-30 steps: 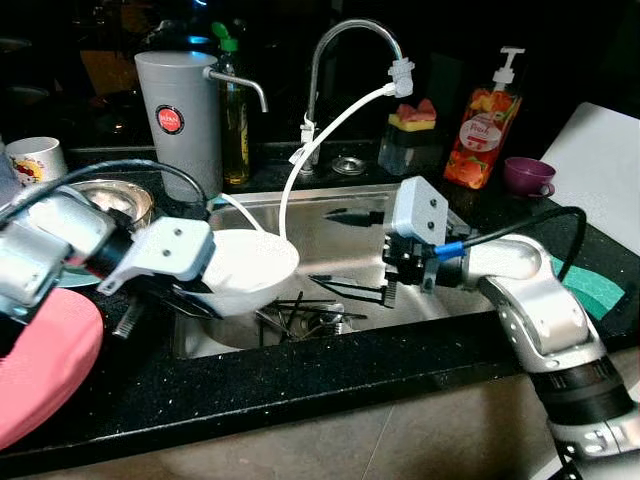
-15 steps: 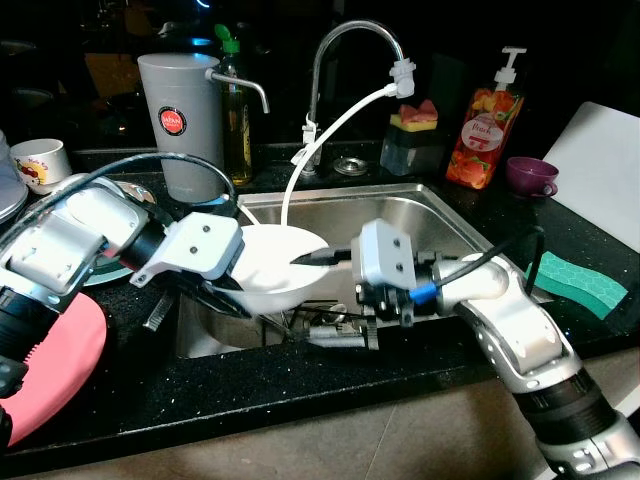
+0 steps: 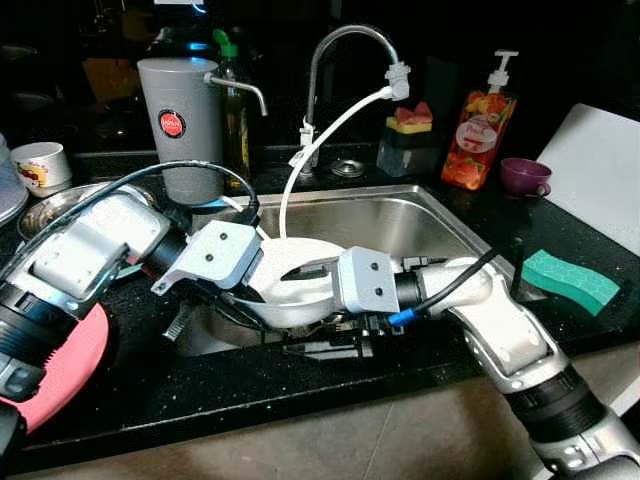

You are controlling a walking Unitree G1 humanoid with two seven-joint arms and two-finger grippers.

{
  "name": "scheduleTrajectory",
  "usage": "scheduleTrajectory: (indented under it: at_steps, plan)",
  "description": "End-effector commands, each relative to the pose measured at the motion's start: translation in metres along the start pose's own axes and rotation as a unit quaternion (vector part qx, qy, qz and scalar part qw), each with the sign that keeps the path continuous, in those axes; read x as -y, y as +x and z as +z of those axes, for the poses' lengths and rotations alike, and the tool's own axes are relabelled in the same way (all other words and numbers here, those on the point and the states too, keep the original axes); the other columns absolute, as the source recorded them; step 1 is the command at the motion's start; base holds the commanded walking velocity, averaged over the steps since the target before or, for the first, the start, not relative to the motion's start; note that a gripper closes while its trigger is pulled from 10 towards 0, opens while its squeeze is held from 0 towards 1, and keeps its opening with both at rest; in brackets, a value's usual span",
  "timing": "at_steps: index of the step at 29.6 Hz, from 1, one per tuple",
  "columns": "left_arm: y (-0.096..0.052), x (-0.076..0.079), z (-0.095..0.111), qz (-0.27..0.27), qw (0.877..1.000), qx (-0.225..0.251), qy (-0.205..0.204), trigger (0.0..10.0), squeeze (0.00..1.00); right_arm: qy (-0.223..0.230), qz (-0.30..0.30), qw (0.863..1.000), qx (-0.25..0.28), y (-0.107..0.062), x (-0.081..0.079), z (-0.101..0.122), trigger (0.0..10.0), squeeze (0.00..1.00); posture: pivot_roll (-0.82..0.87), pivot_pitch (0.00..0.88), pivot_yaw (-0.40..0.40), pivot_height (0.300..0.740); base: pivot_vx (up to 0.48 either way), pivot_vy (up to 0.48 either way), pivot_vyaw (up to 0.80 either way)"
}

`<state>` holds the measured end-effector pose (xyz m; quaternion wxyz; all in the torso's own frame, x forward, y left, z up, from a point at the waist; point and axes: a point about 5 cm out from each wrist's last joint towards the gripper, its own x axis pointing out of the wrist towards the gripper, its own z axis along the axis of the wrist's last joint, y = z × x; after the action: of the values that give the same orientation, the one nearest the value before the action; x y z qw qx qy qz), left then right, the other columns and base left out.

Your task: Kitchen organization

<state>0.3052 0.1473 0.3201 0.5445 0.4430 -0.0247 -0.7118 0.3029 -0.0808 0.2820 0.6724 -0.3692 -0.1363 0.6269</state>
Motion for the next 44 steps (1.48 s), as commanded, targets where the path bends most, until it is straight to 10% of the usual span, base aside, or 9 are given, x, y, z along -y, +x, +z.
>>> scheduleTrajectory:
  at_steps: [1,14,15,16,17,24,25,44]
  plan:
    - [0.004,-0.005,0.012,0.001,0.999,0.029,0.027,10.0,0.0,-0.012,0.008,1.0,0.008,0.007,0.002,0.005,0.0,0.0,0.1,0.071,-0.038,0.74,0.0,0.0,0.0]
    - [0.004,-0.005,0.008,0.034,0.999,0.022,0.029,10.0,0.0,-0.018,-0.011,1.0,0.021,0.009,0.006,0.003,0.0,0.05,0.11,0.067,-0.048,0.74,0.0,0.0,0.0]
    - [0.004,-0.005,0.008,0.035,0.999,0.022,0.028,10.0,0.72,-0.017,-0.012,1.0,0.022,0.009,0.007,0.003,0.0,0.06,0.11,0.067,-0.048,0.74,0.0,0.0,0.0]
    - [0.005,-0.005,0.008,0.038,0.998,0.025,0.03,10.0,0.72,-0.017,-0.014,0.999,0.023,0.009,0.007,0.003,0.0,0.06,0.11,0.067,-0.048,0.74,0.0,0.0,0.0]
    - [0.005,-0.005,0.009,0.042,0.998,0.03,0.027,10.0,1.0,-0.016,-0.017,0.999,0.025,0.009,0.008,0.003,0.0,0.07,0.11,0.067,-0.048,0.74,0.0,0.0,0.0]
    - [-0.002,0.001,0.012,0.039,0.999,0.026,0.026,10.0,1.0,-0.009,-0.051,0.999,0.014,0.009,0.016,-0.002,0.0,0.07,0.11,0.058,-0.045,0.74,0.0,0.0,0.0]
    - [-0.009,0.003,0.014,0.041,0.999,0.023,0.025,10.0,0.0,-0.01,-0.07,0.998,0.002,0.008,0.02,-0.007,10.0,0.04,0.11,0.058,-0.045,0.74,0.0,0.0,0.0]
    - [-0.079,0.033,0.005,0.123,0.984,-0.132,-0.007,10.0,0.0,-0.015,-0.202,0.961,-0.189,0.003,0.053,-0.074,10.0,0.04,0.17,0.091,-0.056,0.74,0.0,0.0,0.0]
